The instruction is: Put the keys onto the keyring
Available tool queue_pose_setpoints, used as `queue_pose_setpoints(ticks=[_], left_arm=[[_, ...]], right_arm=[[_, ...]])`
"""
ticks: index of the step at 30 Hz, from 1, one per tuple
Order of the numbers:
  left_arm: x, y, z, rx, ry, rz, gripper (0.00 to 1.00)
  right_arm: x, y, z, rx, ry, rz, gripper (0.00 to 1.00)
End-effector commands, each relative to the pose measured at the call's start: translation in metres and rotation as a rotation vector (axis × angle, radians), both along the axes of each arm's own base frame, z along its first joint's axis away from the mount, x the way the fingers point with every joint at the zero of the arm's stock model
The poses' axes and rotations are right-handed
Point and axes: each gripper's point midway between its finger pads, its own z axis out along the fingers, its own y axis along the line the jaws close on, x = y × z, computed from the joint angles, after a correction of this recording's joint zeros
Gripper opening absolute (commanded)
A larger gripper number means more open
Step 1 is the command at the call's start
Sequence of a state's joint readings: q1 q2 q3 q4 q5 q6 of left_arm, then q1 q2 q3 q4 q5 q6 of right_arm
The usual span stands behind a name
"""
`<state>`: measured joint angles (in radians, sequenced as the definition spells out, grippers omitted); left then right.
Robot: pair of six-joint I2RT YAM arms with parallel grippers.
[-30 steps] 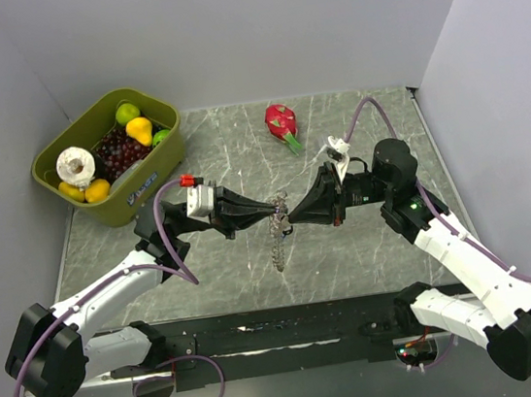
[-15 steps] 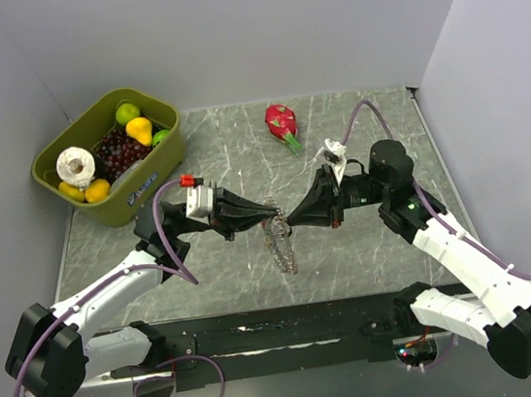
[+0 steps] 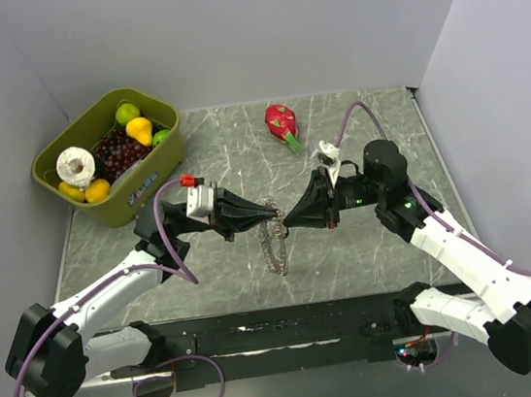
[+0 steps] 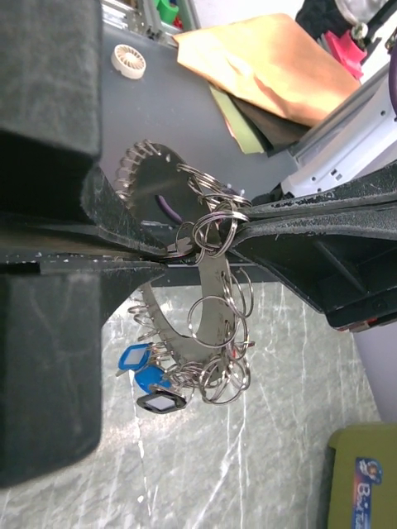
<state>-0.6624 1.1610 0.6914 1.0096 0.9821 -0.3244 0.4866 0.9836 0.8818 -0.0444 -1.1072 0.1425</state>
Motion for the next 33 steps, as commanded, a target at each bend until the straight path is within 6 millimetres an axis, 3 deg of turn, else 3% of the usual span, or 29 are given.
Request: queue_pose_setpoints(ticks=[1,5,9,14,19,33], left_arm=[[-0.01,0.011,0.041,-0.109,-0.15,0.023,0.01],[-0.008,0.01,0.033,-0.075,-0.145,0.033,0.01],[-0.007,0.01,0.03,-0.044,-0.151,0.044,0.01],[-0.008,0.011,0.03,-0.028,-0.166,0.045,0.01],[-0.009,0.01,0.03,-0.03,-0.162,0.034,0.01],[-0.009,0.008,0.032,-0.038,-0.157,0.015,0.01]], right_arm=[[0.002,-0.005,0.015,-0.006,-0.064,-0.061,0.17],[0.0,-0.009,0.033,0.005,-0.126,-0.08,0.24],[-0.003,-0.012,0.05,0.022,-0.171,-0.096,0.46],[-0.005,-0.013,0.062,0.048,-0.203,-0.1,0.56],[-0.007,-0.011,0.072,0.079,-0.2,-0.075,0.56],[0.004,0.004,0.058,0.071,-0.129,-0.059,0.47]])
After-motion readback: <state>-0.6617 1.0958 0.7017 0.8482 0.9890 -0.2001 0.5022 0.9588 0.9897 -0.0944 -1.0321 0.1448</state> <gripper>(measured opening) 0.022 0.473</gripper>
